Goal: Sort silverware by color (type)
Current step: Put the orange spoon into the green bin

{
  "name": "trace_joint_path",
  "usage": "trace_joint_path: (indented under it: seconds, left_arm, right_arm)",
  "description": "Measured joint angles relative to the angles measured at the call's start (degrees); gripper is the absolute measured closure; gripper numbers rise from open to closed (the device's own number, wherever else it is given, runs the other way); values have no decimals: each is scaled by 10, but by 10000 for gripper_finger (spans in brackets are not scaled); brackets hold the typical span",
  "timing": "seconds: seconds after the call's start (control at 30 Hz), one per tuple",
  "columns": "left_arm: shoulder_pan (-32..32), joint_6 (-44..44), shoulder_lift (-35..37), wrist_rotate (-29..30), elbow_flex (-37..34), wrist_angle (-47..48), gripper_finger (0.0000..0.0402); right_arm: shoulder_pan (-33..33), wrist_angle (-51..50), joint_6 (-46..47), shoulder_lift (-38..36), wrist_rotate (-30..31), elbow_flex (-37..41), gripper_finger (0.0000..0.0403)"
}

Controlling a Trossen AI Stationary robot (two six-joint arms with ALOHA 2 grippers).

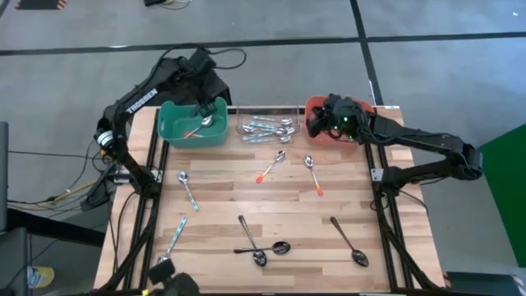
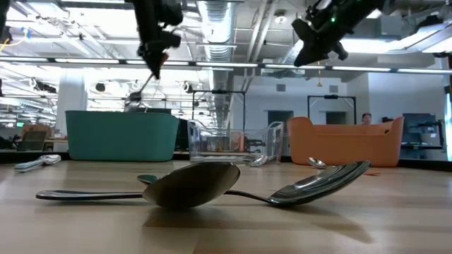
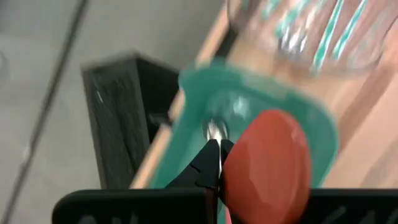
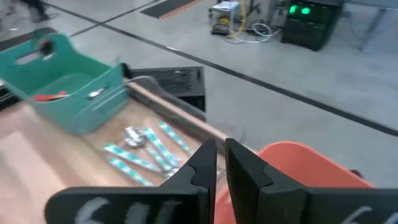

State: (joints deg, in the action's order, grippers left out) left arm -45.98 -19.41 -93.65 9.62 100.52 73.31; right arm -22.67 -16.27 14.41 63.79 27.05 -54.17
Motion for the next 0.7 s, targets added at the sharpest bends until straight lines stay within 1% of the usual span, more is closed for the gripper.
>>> trace_joint_path:
  seconds: [0.07,0.2,0.37,0.43,0.6,0.7]
  left_arm:
    - [-12,6,-2,2,-23,16,402]
    - [-29,0,-2,1,-95,18,402]
    - [-39,-1,-2,3,-170,-7,401]
    - [-39,-1,-2,13,-190,-22,401]
    - [-39,-10,-2,71,-221,-43,401]
    - [-39,-24,-2,74,-229,-43,399]
  right_arm:
    - [-15,0,-5,0,0,0,346]
    - [-39,0,-34,0,-1,0,346]
    - [-54,0,-45,0,-1,0,346]
    - [-61,0,-58,0,-2,0,346]
    - [-76,0,-60,0,-2,0,346]
    - [-88,0,-60,0,-2,0,346]
